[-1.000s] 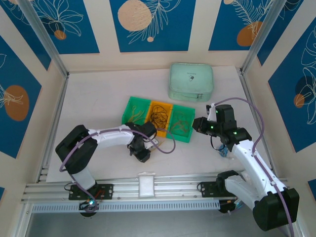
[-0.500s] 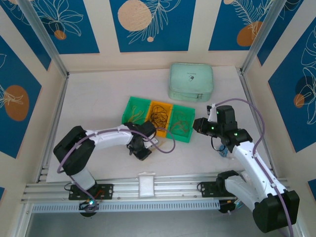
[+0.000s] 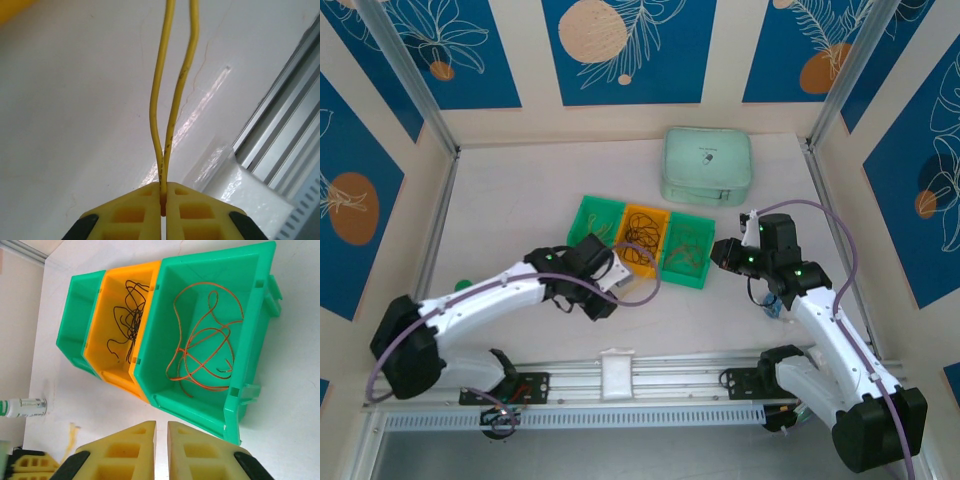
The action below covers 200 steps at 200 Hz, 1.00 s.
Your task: Untangle the cables
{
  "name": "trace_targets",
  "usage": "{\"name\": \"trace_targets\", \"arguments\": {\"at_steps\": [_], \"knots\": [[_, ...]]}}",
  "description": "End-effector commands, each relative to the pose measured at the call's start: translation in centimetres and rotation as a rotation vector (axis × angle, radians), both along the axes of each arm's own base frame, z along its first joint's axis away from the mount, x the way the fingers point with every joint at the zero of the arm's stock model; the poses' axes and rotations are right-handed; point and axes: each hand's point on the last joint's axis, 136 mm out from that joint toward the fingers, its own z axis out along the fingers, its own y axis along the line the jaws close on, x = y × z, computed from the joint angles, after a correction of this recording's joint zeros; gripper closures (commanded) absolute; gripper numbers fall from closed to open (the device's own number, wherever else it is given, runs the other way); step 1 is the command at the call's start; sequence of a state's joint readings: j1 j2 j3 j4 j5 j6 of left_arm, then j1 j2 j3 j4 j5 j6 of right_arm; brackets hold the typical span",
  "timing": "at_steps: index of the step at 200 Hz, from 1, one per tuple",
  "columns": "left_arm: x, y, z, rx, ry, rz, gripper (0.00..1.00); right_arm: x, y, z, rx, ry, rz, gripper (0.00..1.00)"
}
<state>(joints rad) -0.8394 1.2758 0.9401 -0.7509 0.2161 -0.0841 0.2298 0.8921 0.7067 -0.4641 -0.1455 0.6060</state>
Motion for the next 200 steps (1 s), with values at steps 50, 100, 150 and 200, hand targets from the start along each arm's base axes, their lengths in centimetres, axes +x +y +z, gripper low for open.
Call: {"name": "trace_targets", "arguments": {"at_steps": [50,100,150,200], "knots": [[4.9,6.7,5.1,-0.126,-0.098,0.417,0.87,0.3,2.1,0.8,-0.002,-0.003,0.053,0.85],[8.0,7.5,4.9,-0.123,-0.081,0.477,0.86,0.5,3.7,1.3,-0.007,-0.010,0.096,0.85],[9.3,5.8,5.3,-0.205,-0.066,0.480,0.86,-1.0,6.8,0.8,-0.079,0.004,0.255,0.85],[9.0,5.3,7.2,-0.353,-0.108,0.516,0.68,-3.6,13.1,-0.9,-0.189,-0.034,0.621,0.83]]}}
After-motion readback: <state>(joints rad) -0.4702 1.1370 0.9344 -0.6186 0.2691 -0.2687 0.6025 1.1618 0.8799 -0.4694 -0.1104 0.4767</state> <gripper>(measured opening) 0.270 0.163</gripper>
